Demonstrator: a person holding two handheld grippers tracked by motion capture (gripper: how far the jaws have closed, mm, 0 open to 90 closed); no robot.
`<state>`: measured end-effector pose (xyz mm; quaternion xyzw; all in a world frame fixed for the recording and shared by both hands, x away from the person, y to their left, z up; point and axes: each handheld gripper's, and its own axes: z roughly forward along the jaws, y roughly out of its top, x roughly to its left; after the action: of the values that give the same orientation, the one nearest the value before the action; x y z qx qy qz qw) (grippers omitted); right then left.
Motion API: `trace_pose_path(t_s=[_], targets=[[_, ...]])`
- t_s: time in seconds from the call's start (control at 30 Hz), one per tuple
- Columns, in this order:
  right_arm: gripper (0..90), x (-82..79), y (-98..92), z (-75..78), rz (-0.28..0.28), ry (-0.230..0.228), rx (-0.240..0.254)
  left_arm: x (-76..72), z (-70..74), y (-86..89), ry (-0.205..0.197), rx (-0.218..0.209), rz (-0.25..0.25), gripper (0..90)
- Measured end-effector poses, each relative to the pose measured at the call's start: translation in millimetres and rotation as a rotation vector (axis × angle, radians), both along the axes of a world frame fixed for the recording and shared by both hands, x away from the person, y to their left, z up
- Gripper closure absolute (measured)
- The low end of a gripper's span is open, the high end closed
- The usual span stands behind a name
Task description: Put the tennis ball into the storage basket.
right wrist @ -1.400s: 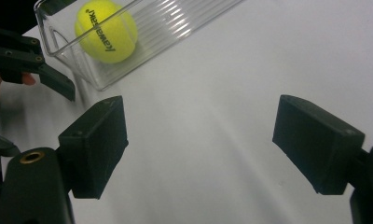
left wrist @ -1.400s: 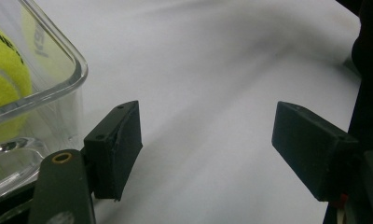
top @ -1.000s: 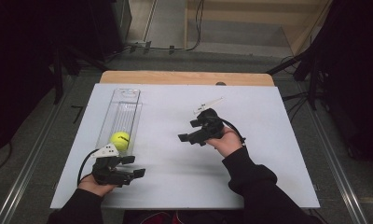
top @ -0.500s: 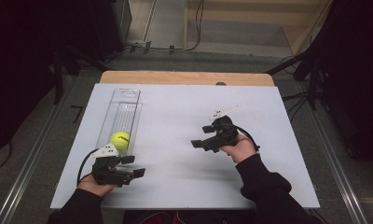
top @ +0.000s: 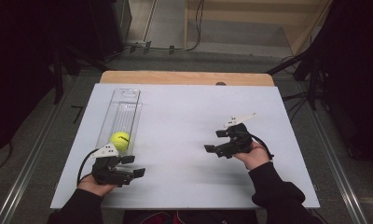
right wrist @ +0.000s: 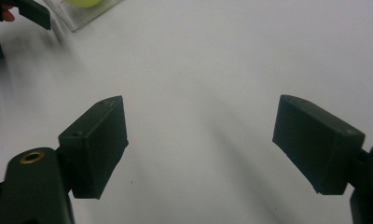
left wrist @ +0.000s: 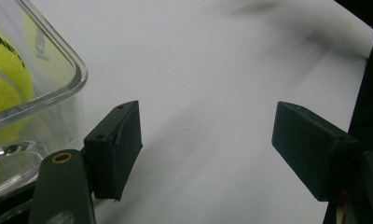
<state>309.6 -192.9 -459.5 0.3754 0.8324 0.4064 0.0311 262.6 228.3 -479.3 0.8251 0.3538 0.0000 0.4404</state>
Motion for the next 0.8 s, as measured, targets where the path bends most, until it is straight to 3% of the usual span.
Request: trace_pose_path(t_s=[0.8], targets=[[15.8, -43.8, -42.7, -17.2, -0.073, 0.01, 0.002, -0.1, -0.2, -0.4, -0.001, -0.003, 0.004, 24.6]])
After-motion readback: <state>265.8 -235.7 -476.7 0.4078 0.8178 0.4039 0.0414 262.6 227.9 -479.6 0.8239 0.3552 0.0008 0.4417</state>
